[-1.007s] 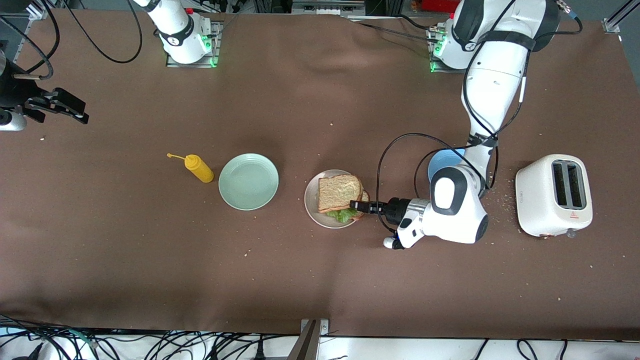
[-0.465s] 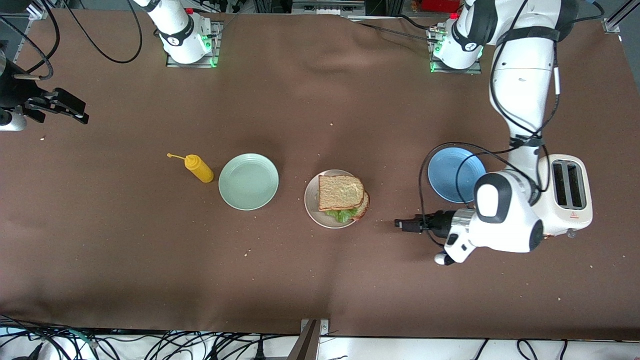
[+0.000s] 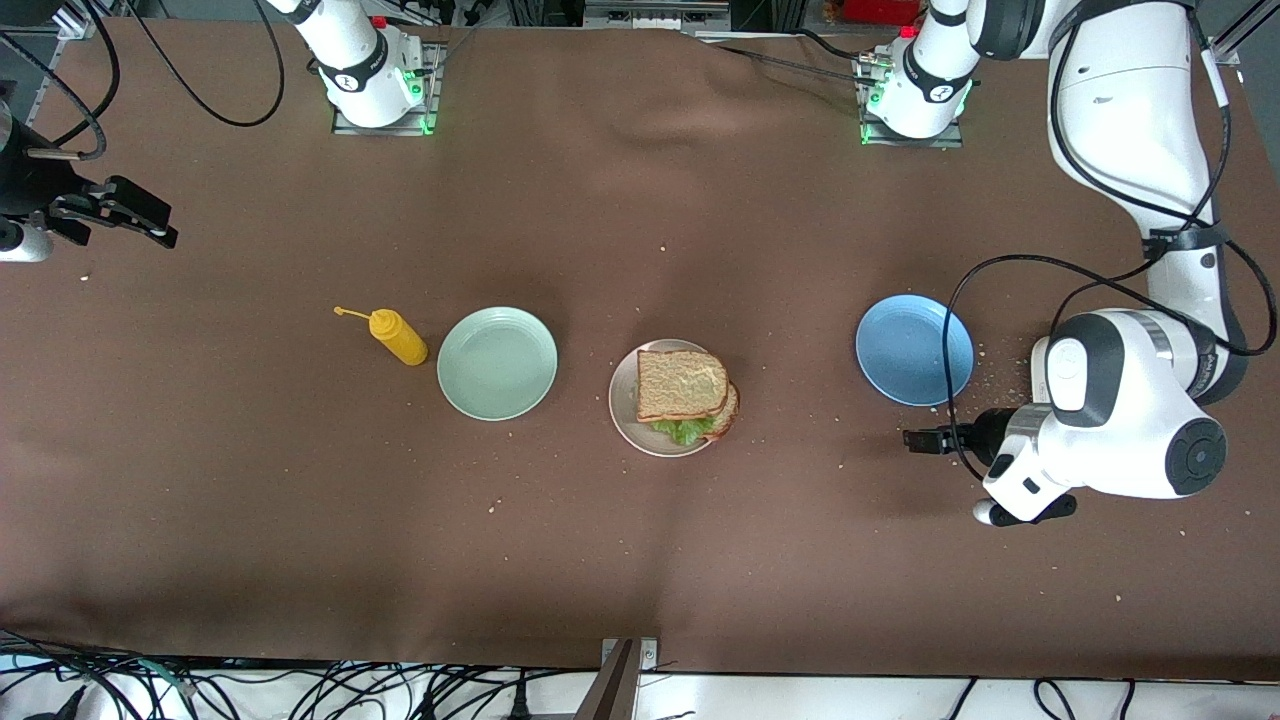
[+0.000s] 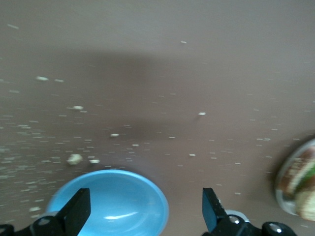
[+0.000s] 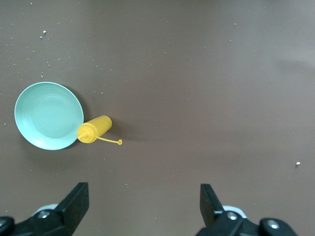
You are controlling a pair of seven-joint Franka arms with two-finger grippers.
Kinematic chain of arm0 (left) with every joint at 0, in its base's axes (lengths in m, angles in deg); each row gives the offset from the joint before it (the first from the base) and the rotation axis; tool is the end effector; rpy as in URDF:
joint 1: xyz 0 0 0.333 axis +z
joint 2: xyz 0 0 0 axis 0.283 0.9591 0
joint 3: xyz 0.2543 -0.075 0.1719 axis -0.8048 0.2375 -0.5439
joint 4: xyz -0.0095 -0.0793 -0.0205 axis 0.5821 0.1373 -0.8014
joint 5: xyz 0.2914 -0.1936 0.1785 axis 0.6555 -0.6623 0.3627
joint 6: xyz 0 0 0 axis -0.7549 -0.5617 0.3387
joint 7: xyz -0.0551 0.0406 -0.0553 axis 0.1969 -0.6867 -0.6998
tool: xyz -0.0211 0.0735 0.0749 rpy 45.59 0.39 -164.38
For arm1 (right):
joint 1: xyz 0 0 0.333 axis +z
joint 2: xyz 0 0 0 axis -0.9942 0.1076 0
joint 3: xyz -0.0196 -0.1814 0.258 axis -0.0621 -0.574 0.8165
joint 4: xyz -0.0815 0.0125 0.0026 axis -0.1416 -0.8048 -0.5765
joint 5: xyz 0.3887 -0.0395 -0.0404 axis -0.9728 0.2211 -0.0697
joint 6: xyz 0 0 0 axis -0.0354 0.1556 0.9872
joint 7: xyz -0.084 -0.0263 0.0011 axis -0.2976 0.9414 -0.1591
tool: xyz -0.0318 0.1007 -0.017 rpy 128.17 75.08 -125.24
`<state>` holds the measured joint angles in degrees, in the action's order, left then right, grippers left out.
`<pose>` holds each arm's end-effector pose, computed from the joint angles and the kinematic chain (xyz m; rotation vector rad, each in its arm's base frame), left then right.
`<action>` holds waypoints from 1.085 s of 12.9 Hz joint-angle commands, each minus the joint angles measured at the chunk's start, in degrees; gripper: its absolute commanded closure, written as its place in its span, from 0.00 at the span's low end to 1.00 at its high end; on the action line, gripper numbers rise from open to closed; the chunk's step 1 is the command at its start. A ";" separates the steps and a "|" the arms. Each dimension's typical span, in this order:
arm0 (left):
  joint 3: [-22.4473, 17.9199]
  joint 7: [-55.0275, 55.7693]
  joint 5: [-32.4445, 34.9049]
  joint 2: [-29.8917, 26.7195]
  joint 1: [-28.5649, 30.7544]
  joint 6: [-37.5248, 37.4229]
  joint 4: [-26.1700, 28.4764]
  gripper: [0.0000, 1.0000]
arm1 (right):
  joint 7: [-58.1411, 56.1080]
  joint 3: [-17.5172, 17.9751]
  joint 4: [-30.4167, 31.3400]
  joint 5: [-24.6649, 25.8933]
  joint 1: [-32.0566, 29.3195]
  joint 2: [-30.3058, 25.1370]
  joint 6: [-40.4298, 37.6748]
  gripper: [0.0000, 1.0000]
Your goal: Make sandwich in beige plate with both arms
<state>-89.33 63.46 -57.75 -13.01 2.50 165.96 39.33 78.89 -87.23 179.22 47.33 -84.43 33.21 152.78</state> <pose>0.7219 -0.0561 0.3259 2.9837 0.1639 -0.3826 0.5464 -0.0106 0.5971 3.1262 -0.0232 -0.0247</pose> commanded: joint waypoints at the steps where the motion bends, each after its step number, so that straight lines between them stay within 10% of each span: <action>1: -0.21 1.48 7.09 -4.73 -0.65 -0.58 1.13 0.00 | 0.65 0.25 -1.13 -0.91 -0.54 0.21 -0.72 0.00; 14: -0.65 -20.23 14.39 -13.63 2.34 -17.28 1.22 0.00 | 0.65 0.25 -1.13 -1.00 -0.54 0.03 -2.21 0.00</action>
<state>-90.19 45.45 -44.90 -25.75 4.66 149.28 39.58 78.96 -87.23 179.15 47.33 -84.43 33.21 151.96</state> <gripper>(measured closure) 0.000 0.000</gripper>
